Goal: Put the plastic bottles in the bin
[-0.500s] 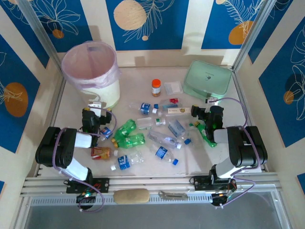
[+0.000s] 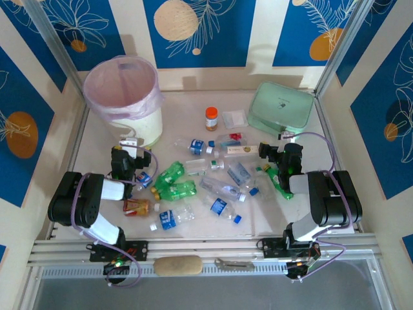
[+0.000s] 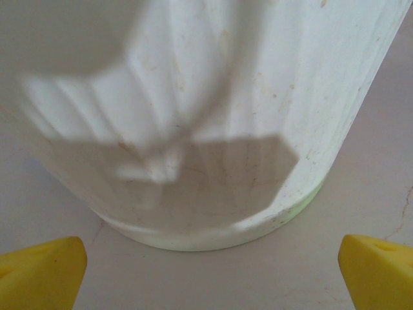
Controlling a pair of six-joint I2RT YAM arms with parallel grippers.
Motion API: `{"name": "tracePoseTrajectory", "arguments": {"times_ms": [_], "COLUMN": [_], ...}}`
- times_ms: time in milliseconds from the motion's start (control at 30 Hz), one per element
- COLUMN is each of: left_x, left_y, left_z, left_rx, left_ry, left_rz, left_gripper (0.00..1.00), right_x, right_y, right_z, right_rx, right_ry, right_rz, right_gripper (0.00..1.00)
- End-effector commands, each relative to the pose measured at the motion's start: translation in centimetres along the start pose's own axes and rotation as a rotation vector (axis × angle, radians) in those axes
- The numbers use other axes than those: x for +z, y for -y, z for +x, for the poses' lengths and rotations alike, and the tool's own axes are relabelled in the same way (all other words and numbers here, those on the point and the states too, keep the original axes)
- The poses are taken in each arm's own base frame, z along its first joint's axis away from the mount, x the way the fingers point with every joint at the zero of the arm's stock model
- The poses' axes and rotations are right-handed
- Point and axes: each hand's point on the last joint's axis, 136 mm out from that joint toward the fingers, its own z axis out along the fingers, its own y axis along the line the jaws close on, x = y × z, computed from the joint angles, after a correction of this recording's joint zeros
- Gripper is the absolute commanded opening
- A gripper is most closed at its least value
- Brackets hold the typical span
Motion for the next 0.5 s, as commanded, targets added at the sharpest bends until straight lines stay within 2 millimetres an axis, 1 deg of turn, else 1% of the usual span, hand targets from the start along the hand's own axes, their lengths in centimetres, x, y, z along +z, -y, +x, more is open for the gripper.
{"name": "tracePoseTrajectory", "arguments": {"times_ms": [0,467], "left_x": [0.22,0.36], "left_y": [0.03,0.06], "left_z": [-0.80,-0.73], "left_rx": [-0.008,-0.022], "left_ry": [0.019,0.011], "left_rz": [0.013,0.038], "left_gripper": [1.00,1.00], "right_x": [0.01,-0.01], "right_y": [-0.41,-0.39], "right_z": [-1.05,-1.01], "right_rx": [-0.001,0.008], "right_ry": [0.036,0.032], "right_rz": [-0.014,-0.029], "right_gripper": [0.99,0.99]}}
